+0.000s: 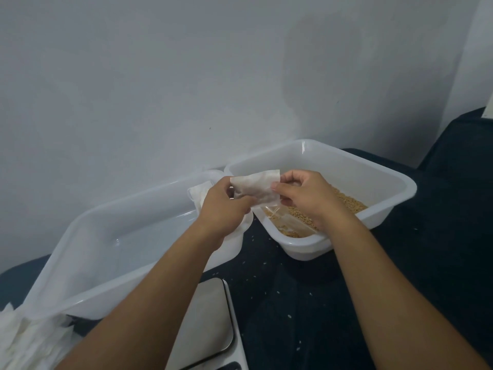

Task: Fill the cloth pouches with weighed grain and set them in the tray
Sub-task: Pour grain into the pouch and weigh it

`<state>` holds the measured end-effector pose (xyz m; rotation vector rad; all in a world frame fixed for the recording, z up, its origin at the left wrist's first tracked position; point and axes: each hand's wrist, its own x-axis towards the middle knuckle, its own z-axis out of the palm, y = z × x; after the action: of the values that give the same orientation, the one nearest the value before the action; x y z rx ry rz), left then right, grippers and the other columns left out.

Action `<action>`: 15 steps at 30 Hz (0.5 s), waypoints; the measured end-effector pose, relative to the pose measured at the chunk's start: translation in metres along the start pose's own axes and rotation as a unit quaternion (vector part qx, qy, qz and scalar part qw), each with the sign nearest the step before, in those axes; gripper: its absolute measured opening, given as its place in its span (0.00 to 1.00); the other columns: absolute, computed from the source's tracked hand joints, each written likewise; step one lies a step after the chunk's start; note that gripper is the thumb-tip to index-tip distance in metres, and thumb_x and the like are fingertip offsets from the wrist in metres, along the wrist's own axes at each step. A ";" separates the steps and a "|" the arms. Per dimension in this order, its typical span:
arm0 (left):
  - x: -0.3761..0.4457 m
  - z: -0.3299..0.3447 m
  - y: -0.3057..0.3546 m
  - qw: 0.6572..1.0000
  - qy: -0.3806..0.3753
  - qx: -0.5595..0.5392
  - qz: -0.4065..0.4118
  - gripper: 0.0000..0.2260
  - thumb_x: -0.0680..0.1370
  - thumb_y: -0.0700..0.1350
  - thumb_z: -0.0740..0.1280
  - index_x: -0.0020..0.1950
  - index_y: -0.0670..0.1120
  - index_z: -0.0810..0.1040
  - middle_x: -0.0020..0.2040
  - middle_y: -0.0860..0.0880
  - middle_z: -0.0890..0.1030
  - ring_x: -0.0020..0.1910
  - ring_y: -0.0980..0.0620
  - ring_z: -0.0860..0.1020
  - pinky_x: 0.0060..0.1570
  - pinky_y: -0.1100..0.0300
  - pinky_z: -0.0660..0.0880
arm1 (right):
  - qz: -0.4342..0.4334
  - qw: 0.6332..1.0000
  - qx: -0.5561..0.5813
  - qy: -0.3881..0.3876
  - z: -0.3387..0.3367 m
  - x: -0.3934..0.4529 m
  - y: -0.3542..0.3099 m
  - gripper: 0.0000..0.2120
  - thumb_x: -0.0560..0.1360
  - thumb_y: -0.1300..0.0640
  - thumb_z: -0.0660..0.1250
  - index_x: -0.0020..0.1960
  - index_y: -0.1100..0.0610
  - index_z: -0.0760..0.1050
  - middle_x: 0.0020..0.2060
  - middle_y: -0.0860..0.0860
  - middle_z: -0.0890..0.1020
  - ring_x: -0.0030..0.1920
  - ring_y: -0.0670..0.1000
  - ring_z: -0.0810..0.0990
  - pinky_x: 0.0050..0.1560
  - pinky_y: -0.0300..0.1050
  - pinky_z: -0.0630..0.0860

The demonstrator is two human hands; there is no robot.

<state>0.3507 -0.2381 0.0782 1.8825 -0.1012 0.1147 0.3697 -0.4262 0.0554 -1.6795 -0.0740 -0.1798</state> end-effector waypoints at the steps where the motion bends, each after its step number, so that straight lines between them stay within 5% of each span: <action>1: 0.000 0.000 0.000 1.000 0.001 0.003 0.000 0.13 0.77 0.37 0.73 0.60 0.45 0.78 0.52 0.45 0.82 0.43 0.50 0.79 0.44 0.58 0.77 | 0.000 1.000 0.000 0.000 0.000 0.000 0.000 0.02 0.77 0.55 0.76 0.48 0.53 0.84 0.45 0.51 0.88 0.49 0.53 0.87 0.53 0.48 0.85; 8: -0.004 0.003 0.002 1.000 0.003 0.013 0.011 0.13 0.77 0.37 0.73 0.60 0.46 0.80 0.51 0.47 0.83 0.45 0.51 0.80 0.47 0.56 0.78 | 0.000 1.000 -0.016 0.009 -0.001 -0.001 0.000 0.02 0.76 0.55 0.76 0.48 0.53 0.85 0.46 0.52 0.88 0.50 0.57 0.86 0.55 0.53 0.84; 15: -0.007 0.006 0.003 1.000 0.012 -0.002 0.010 0.14 0.76 0.39 0.75 0.61 0.48 0.81 0.51 0.50 0.86 0.49 0.53 0.83 0.46 0.62 0.76 | -0.004 0.999 -0.027 0.019 -0.003 0.000 0.005 0.02 0.75 0.53 0.76 0.45 0.49 0.84 0.39 0.42 0.86 0.38 0.40 0.83 0.44 0.41 0.79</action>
<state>0.3440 -0.2442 0.0784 1.8761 -0.1038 0.1510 0.3706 -0.4295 0.0511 -1.7300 -0.0478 -0.2201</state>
